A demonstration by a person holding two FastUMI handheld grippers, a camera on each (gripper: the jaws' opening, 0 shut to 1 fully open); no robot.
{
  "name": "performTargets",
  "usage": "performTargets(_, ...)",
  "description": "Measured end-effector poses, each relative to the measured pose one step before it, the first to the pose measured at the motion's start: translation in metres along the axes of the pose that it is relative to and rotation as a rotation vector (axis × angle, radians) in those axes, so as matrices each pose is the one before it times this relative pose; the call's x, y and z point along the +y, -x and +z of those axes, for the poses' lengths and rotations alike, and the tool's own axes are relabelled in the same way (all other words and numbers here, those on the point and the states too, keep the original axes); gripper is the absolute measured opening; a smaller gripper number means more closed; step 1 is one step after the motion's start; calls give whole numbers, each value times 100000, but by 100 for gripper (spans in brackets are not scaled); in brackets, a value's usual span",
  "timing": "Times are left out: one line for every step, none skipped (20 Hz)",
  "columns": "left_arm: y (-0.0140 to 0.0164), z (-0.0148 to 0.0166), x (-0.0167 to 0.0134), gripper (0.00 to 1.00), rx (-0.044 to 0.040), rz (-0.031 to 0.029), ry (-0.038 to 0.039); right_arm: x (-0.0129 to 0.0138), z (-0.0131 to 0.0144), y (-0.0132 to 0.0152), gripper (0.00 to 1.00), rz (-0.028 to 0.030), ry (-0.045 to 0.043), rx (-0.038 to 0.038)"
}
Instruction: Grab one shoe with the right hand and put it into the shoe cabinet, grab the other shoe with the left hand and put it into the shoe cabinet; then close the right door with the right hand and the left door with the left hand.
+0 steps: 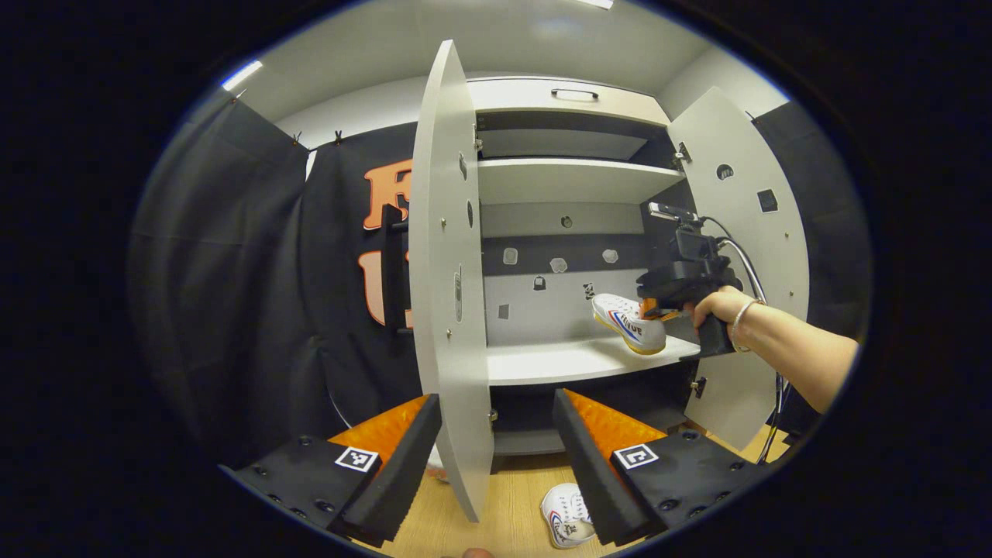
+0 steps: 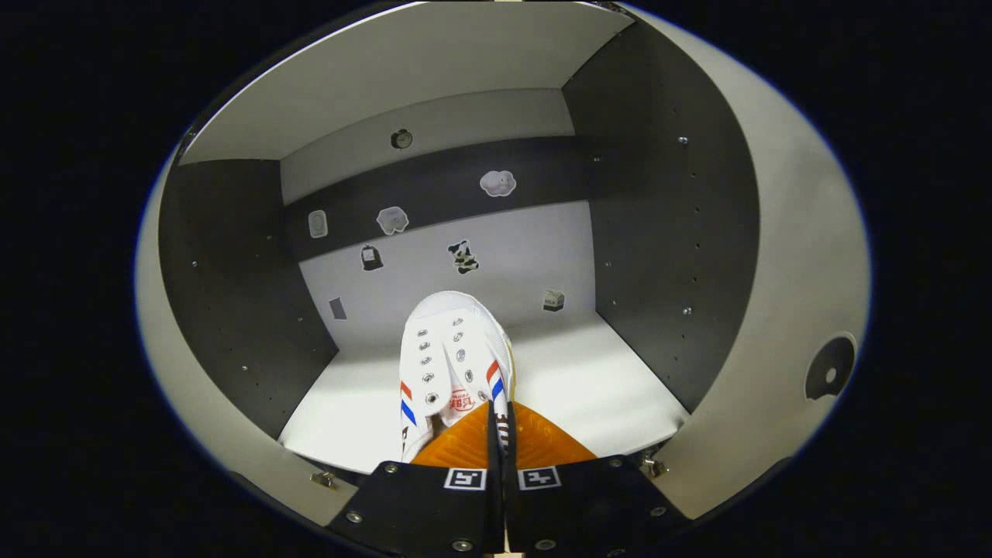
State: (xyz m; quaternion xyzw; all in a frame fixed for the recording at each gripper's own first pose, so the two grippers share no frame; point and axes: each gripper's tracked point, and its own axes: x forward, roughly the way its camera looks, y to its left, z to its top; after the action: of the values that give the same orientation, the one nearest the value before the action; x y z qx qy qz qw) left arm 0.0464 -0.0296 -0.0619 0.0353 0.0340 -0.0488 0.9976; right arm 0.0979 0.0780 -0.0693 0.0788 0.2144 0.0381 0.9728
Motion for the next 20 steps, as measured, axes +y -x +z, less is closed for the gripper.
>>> performTargets(-171, -77, 89, 95, 182, 235, -93, 21, -166, -1278, 0, -897, -1162, 2626)
performTargets(-121, -91, 138, 95, 196, 357, -251, 313, 240, -2136, 0, -1024, -1696, 2335)
performTargets(-111, -23, 131, 95, 135, 330, -186, -56, -110, -1489, 0, -1190, -608, 2337)
performTargets(-50, -157, 180, 95, 218, 306, -69, -424, -346, -1544, 0, -1429, 456, 2398)
performTargets(-46, -140, 203, 95, 281, 362, 29, -368, -482, -1354, 0, -1795, 536, 2426)
performTargets(-23, -141, 106, 95, 232, 240, 133, -424, -666, -815, 0, -1661, 551, 2776)
performTargets(-69, -222, 94, 95, 204, 16, 112, -271, -266, -434, 0, -1309, 159, 1564)
performTargets(-162, -185, 63, 94, 380, 13, 129, -173, 86, -320, 0, 2, -1010, 401)
performTargets(-160, -327, 84, 95, 894, 256, 151, 191, 367, -118, 0, 568, -1167, -641)
performTargets(-125, -362, 10, 95, 883, 235, 349, 28, 211, -150, 1, 118, 579, -996)
performTargets(-182, -241, 13, 95, 691, 9, 531, 8, -57, 55, 2, 159, 1233, -211)
performTargets(-28, -76, -35, 95, 271, 128, 564, 121, -281, 222, 5, 597, 912, 242)
performTargets(36, 8, 47, 95, -46, 526, 415, -79, 377, 238, 7, -285, 537, -2006)
performTargets(18, -55, 105, 95, 37, 690, 248, -55, 906, 416, 17, -364, 943, -3695)
performTargets(-103, -77, -82, 94, 286, 11, 50, 113, 519, 575, 19, 465, 586, -2492)
performTargets(-30, -118, -78, 95, 265, 36, -7, 18, 411, 737, 19, 42, 1030, -2134)
performTargets(78, -16, -143, 95, 148, -228, -33, 14, 345, 868, 19, 285, 1830, -2056)
performTargets(51, -59, -197, 94, 83, -342, -139, 58, 314, 864, 19, 396, 1865, -2089)
performTargets(63, -47, -287, 95, 187, -571, -307, 162, 272, 1225, 20, 917, 1342, -2926)
performTargets(103, -132, -214, 94, 103, -566, -273, 99, 258, 1146, 20, 731, 765, -2432)
